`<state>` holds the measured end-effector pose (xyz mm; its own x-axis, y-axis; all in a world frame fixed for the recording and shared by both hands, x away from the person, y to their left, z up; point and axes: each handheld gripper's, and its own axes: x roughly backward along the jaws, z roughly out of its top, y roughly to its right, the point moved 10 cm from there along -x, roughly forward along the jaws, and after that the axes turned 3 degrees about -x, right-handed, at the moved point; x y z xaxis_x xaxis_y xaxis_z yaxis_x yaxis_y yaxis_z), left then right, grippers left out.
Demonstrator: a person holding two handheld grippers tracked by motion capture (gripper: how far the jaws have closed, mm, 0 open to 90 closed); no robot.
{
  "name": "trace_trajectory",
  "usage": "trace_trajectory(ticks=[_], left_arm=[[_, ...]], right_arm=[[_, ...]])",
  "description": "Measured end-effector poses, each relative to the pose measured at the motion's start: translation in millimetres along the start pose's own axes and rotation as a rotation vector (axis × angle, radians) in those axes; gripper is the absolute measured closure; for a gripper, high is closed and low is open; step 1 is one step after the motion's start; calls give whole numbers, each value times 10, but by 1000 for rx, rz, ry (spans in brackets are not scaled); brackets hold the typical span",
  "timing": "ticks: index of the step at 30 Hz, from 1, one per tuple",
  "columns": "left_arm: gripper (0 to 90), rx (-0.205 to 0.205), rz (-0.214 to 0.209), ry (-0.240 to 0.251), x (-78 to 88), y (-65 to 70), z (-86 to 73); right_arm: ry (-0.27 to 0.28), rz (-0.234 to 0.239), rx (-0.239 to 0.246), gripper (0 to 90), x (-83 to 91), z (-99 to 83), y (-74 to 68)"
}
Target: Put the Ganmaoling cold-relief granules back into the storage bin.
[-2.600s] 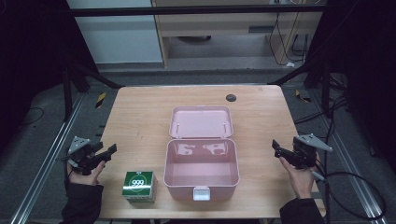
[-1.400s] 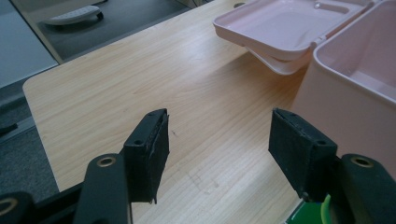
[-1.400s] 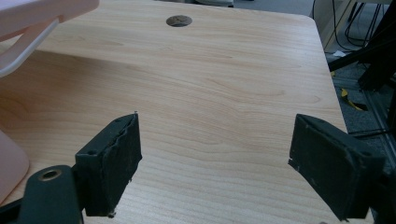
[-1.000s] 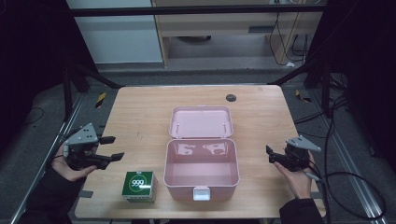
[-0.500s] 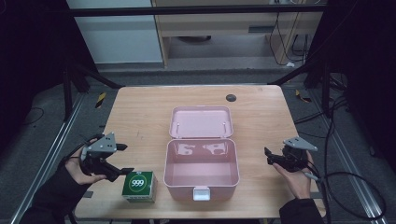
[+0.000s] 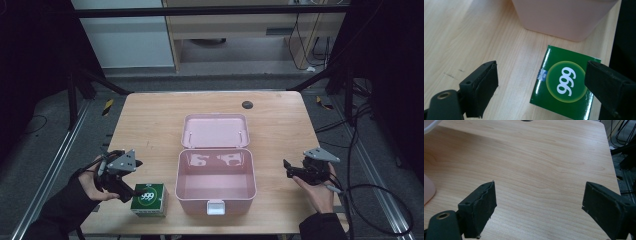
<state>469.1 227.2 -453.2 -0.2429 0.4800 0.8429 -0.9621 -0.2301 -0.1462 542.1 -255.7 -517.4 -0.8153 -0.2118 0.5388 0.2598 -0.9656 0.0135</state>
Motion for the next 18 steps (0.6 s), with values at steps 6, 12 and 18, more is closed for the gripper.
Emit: trace_trajectory(ticks=[6,12,18], left_arm=[[91,-29,-26,-43,-88,59,-35],[83,-47,-48,-73,-144,135,-81],[75,-70,-72,-100,-173,186,-104]], right_arm=[[-14,2,6,109,-8,-21,-10],[-22,2,12,104,-15,-33,-17],[-27,5,12,99,-18,-39,-21]])
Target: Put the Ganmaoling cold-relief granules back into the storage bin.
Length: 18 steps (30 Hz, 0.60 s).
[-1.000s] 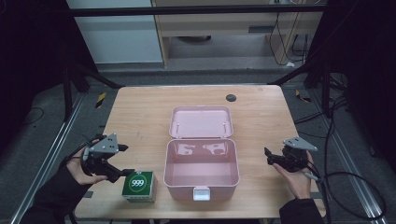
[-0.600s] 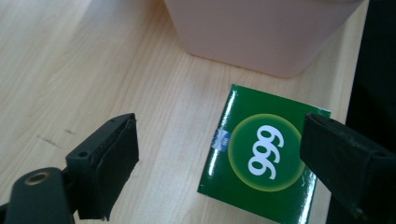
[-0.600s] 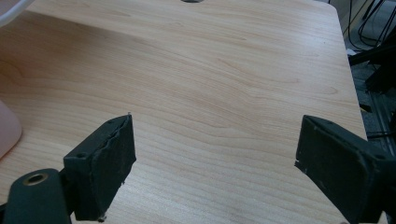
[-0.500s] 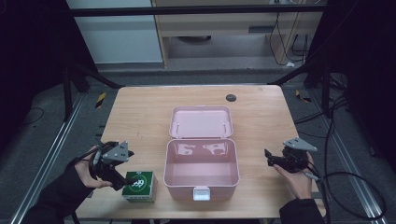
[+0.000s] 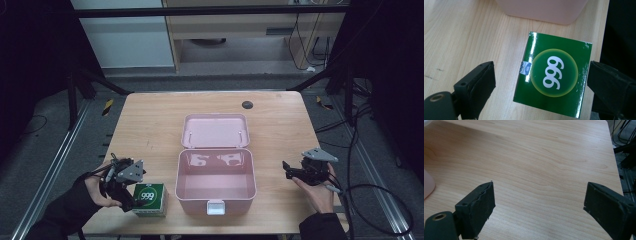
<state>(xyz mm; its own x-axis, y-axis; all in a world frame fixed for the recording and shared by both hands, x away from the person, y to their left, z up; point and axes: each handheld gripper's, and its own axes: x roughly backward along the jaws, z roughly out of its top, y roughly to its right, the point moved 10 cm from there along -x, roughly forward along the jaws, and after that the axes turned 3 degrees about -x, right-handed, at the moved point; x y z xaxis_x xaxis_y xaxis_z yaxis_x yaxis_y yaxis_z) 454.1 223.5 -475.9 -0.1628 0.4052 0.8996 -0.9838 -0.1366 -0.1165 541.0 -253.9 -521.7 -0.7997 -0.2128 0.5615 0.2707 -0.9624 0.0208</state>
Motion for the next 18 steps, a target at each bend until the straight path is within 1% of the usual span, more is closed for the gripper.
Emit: trace_trajectory(ticks=[2,10,15,18], left_arm=[[59,-12,-8,-9,-20,11,-9],[48,-42,-20,-40,-122,41,-21],[44,-56,-41,-54,-164,73,-31],[39,-73,-50,-65,-192,100,-39]], right_arm=[[-5,2,4,93,-6,-8,-5],[-16,6,13,82,-20,-22,-12],[-28,9,18,76,-29,-39,-22],[-30,11,18,72,-32,-41,-25]])
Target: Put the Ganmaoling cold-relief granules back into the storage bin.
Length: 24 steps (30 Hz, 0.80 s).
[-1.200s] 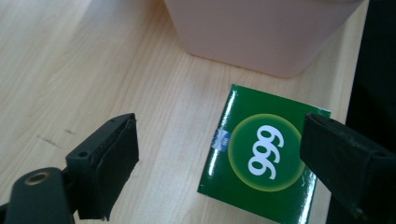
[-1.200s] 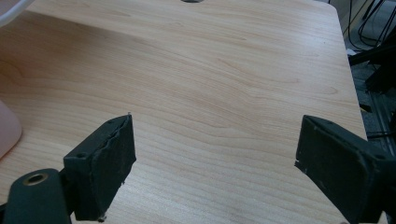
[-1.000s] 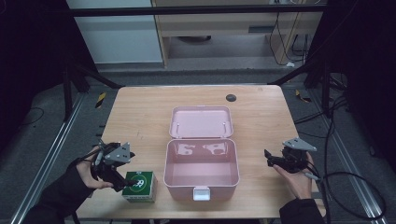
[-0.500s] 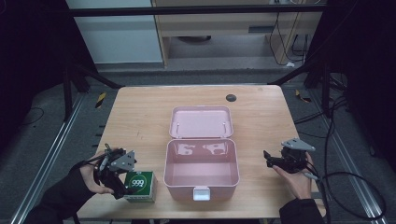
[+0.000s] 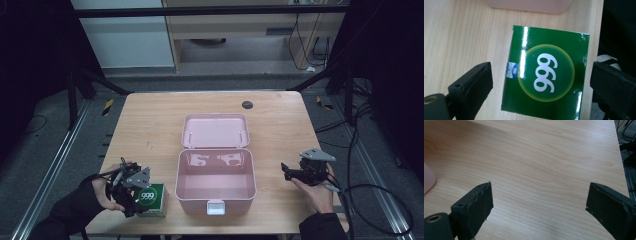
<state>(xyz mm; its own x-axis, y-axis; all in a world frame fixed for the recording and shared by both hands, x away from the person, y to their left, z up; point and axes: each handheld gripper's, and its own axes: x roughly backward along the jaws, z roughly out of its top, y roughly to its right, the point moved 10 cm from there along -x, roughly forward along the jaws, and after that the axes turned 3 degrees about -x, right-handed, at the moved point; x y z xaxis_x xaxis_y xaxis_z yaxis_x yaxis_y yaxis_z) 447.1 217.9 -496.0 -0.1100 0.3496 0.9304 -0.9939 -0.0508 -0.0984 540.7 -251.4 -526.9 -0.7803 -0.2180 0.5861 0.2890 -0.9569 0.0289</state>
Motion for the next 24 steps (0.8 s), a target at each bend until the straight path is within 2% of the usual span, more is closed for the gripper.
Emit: trace_trajectory(ticks=[7,24], left_arm=[[38,9,-3,2,-80,-14,-25],[57,5,-46,-26,-272,14,-132]], right_arm=[[-8,0,8,68,-11,-13,-5],[-27,4,23,64,-38,-44,-19]])
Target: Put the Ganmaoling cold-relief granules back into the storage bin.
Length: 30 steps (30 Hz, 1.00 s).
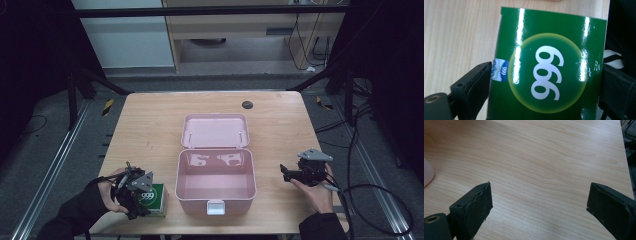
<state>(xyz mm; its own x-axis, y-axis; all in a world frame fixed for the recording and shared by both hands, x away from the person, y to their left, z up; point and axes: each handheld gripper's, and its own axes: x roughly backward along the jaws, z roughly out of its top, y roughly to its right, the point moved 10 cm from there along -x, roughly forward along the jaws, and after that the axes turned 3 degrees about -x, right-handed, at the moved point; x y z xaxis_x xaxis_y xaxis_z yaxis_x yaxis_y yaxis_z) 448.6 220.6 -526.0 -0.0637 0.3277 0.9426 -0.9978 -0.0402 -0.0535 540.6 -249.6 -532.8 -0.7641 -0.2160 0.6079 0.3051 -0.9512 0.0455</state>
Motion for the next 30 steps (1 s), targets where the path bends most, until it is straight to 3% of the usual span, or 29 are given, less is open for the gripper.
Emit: trace_trajectory(ticks=[18,25,30], left_arm=[[129,-12,-31,4,-48,1,-22],[146,2,-35,-1,-11,21,-28],[147,19,-37,5,107,25,0]], right_arm=[[-5,6,5,64,-5,-8,-8],[-5,8,5,63,-6,-7,-13],[-2,9,6,63,-4,-4,-11]])
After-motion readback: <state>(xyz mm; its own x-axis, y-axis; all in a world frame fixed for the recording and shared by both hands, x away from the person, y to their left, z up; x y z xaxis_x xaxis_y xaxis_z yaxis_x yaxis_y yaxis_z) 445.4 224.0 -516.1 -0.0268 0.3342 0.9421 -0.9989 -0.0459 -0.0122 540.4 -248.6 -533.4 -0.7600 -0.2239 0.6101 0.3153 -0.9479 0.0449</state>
